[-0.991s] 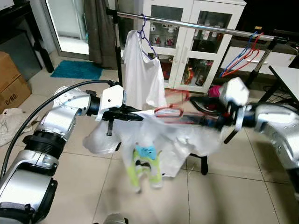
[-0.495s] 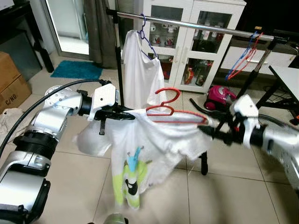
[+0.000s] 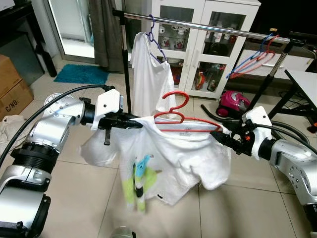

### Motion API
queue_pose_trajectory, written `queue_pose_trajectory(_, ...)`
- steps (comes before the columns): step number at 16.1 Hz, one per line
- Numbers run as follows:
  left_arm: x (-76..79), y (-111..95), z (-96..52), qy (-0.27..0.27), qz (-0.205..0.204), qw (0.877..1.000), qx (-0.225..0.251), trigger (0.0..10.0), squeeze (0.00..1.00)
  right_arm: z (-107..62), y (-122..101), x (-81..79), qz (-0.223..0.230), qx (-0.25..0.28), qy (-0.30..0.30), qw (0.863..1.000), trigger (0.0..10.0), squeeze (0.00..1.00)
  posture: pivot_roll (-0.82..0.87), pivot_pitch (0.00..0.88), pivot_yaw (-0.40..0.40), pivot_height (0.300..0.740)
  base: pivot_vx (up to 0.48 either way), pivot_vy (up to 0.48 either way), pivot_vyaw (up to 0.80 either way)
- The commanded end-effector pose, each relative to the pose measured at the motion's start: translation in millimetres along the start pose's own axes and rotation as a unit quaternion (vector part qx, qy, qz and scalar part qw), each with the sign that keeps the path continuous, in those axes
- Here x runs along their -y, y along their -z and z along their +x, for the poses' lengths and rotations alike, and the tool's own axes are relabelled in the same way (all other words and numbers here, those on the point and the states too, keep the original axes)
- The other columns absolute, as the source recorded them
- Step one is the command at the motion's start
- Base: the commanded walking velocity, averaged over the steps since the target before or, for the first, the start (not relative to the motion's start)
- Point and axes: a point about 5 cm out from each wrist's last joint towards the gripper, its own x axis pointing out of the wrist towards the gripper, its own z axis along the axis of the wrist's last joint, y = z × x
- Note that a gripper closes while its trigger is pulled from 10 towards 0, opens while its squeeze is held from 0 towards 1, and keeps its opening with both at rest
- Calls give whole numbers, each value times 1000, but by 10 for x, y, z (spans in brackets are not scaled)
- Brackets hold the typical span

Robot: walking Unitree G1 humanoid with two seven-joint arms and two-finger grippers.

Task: Hang hanger

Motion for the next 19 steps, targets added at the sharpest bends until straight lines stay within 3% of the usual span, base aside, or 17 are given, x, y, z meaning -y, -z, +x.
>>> queue_pose_trajectory(1, -24, -68, -58, -9, 12, 1000, 10, 0, 0, -15, -13, 39, 2, -5, 8, 1000, 0, 0, 98, 0, -38, 740, 0, 0, 0)
queue_pose_trajectory(15, -14, 51, -112, -18, 3, 999, -33, 0, 0, -103, -70, 119, -8, -5, 1, 1000, 0, 0, 95, 0, -37, 740, 0, 0, 0)
queue_pose_trajectory(18, -28, 224, -118, -53, -29, 995, -77, 0, 0, -165, -130, 257, -17, 12, 56, 998, 0, 0, 91, 0, -32, 740, 0, 0, 0)
queue_pose_trajectory(19, -34, 310, -103, -74, -48, 990, -110, 0, 0, -173, -178, 344, -35, 24, 115, 993, 0, 0, 88, 0, -27, 740, 0, 0, 0)
